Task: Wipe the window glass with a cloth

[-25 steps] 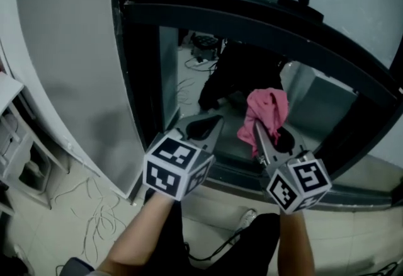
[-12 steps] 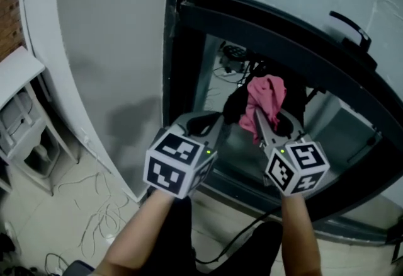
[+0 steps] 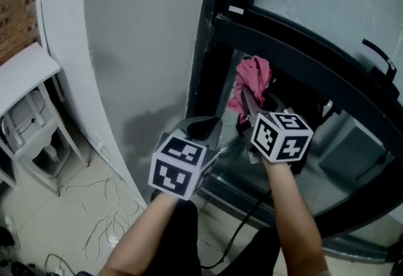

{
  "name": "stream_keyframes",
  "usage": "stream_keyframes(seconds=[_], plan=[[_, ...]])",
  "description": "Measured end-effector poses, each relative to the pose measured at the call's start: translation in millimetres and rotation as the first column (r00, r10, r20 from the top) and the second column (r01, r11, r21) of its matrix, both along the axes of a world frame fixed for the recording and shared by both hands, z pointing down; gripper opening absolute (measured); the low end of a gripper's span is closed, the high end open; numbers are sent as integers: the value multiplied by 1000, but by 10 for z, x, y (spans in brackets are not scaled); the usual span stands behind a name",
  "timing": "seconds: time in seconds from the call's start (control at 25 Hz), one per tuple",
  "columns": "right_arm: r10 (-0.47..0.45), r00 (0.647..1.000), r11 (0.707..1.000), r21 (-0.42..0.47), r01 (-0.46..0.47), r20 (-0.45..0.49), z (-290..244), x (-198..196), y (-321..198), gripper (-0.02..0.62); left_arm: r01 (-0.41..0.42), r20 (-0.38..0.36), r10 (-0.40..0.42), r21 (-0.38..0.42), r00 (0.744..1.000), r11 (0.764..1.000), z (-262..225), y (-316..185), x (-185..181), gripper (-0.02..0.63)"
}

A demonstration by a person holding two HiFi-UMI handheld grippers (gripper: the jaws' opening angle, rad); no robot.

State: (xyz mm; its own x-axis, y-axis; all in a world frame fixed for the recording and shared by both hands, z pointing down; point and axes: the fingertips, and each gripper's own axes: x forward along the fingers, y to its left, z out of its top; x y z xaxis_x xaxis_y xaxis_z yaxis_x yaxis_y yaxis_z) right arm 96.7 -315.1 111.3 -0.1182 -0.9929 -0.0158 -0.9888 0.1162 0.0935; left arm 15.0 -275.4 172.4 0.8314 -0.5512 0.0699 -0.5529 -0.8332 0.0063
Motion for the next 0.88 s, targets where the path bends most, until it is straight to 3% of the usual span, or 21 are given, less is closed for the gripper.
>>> stream_keyframes(seconds=[0.2, 0.52, 0.88], plan=[[-20, 1000, 1000, -9, 20, 22, -15, -131, -462, 81, 27, 16, -26, -19, 1000, 999, 99, -167, -123, 6], [25, 997, 1000, 16, -26, 67, -118, -199, -1002, 81, 64, 49, -63, -29, 997, 998, 174, -415, -286, 6], [195, 973, 977, 59, -203, 120, -197, 154, -964, 78, 60, 89, -58, -23, 994, 998, 261, -431, -344, 6]])
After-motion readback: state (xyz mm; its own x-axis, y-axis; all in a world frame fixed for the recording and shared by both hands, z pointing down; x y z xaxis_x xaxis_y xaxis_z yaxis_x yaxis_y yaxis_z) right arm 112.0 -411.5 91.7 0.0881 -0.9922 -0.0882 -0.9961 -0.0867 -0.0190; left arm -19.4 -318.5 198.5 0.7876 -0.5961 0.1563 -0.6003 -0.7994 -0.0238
